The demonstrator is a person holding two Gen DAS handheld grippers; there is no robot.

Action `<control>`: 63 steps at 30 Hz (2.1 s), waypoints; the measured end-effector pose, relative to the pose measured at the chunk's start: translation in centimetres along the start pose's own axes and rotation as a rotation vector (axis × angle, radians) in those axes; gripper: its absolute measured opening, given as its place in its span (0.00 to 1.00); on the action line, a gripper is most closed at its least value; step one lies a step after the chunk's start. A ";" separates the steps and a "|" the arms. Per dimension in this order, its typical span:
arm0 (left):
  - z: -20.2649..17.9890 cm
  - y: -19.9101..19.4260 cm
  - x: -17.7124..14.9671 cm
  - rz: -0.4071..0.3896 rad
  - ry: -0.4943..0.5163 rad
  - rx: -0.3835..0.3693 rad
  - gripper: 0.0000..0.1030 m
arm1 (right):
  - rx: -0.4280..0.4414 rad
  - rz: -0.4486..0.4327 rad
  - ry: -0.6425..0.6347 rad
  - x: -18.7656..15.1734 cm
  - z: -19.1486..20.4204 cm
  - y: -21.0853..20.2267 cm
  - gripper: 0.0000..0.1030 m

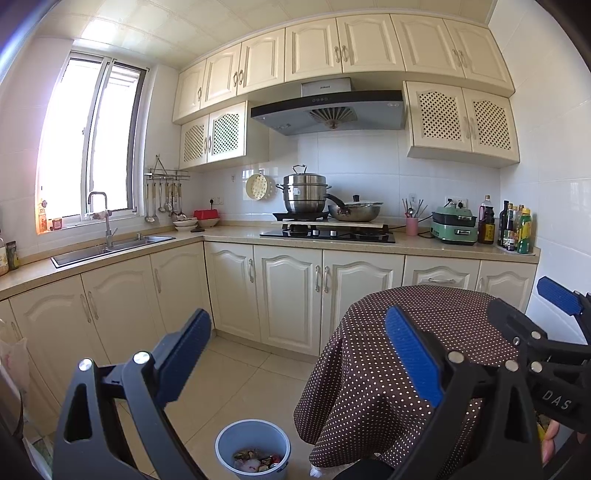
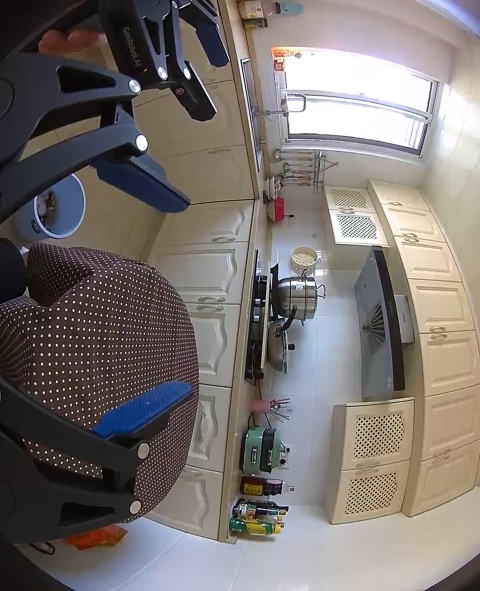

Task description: Collect trash

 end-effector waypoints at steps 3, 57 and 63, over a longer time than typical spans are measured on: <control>0.0 0.1 -0.1 0.003 -0.001 0.000 0.91 | 0.003 0.001 -0.002 -0.2 -0.1 0.0 0.89; 0.1 1.5 -1.2 0.060 0.001 0.003 0.91 | 0.014 0.031 -0.007 -1.2 -0.5 0.5 0.89; 0.5 1.8 -1.6 0.075 0.002 0.006 0.91 | 0.017 0.041 -0.013 -1.7 -0.5 1.1 0.89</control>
Point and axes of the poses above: each gripper's, at about its wrist camera, not at the fingertips, and y roughly the way its jaws point, z to its left, x to its top, the point moved 3 cm from there along y, roughly the way its jaws point, and after that the axes turned 9 degrees about -z, right-handed, at the moved point
